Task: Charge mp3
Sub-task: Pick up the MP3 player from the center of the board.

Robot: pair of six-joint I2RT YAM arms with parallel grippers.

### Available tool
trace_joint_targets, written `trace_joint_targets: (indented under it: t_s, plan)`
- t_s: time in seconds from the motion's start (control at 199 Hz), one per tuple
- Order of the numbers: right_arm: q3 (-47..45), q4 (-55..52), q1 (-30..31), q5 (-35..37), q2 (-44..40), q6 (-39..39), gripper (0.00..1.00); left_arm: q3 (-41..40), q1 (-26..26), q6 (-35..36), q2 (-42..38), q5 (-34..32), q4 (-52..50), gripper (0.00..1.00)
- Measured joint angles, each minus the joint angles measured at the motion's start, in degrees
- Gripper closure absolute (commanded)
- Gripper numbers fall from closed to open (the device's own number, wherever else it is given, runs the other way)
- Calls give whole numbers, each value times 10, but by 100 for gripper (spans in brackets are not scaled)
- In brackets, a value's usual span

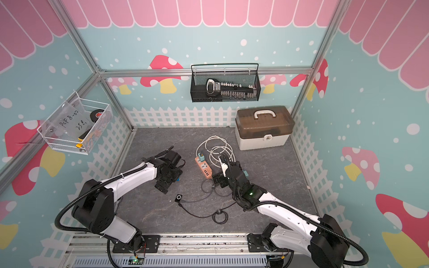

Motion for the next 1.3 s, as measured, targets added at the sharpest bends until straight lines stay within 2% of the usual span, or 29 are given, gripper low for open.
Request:
trace_joint_targets:
  t_s: [0.261, 0.647, 1.079, 1.305]
  plan:
    - [0, 0, 0, -1, -16, 6, 2, 22, 1, -27, 61, 18, 2, 7]
    - [0, 0, 0, -17, -17, 9, 6, 23, 17, -68, 76, 25, 7, 10]
    - [0, 0, 5, -25, -2, 8, 8, 68, 28, -89, 110, 28, 22, 12]
    - [0, 0, 5, -26, 4, 7, 9, 84, 53, -100, 134, 33, 23, 15]
